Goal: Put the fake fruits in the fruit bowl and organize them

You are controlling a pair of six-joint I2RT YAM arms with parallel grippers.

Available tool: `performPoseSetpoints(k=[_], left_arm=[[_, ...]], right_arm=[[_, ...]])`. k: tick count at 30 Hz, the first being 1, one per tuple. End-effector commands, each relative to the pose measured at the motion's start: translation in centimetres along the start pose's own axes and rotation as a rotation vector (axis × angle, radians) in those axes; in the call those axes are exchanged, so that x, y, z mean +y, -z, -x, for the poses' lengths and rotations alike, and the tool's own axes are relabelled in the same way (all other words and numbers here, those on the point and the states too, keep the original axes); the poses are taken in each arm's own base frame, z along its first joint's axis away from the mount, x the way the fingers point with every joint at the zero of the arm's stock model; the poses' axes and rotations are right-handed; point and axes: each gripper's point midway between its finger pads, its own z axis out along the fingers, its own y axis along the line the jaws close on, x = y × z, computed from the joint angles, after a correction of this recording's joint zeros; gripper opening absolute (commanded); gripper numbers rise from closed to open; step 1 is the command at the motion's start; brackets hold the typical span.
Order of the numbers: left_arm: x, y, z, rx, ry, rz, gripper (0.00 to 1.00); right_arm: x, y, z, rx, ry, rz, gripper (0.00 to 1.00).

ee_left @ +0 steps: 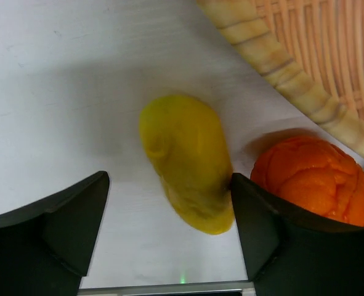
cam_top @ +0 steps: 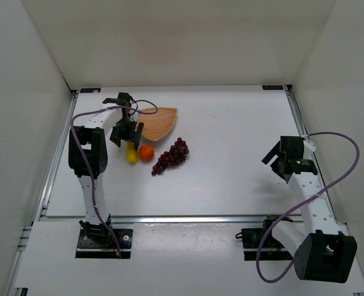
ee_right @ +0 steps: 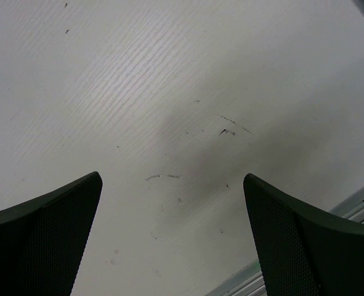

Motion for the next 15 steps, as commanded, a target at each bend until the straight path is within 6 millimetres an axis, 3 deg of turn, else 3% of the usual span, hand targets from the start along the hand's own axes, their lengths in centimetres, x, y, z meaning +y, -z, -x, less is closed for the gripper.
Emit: performPoseSetpoints(k=[1,4,7,8,9,13,15], left_arm=[[-0.1,-0.1,0.2,-0.007,0.010,0.001,0.85],[-1.0,-1.5,-1.2,0.061,-0.015,-0.058,0.82],[-1.2,-2.2,-2.4,0.105,-0.014,-0.070,0.60],[-1.2,-1.9,-2.5,0.102,-0.014,-0.070,0.46],[-1.2,-1.7,-2.7,0.100,-0.023,-0.071,0.39],[1.0,0.8,-1.8,0.047,0.009,-0.013,0.12],[2.2,3.1,-0.9,0.008,-0.001,0.048,0.10]], right_arm=[[0.5,1.0,2.2,-0.056,0.001,0.009,1.00],[0.6,1.1,2.8,-0.067,-0.001,0.005,1.00],[0.5,0.9,2.8,-0.065,0.002,-0.007,1.00],[0.5,0.9,2.8,-0.065,0.002,-0.007,1.00],[0.4,0.9,2.9,-0.070,0.001,-0.015,1.00],[0.3,0.7,2.8,-0.063,0.004,-0.020,1.00],[0.4,0.5,2.8,-0.062,0.005,-0.021,1.00]])
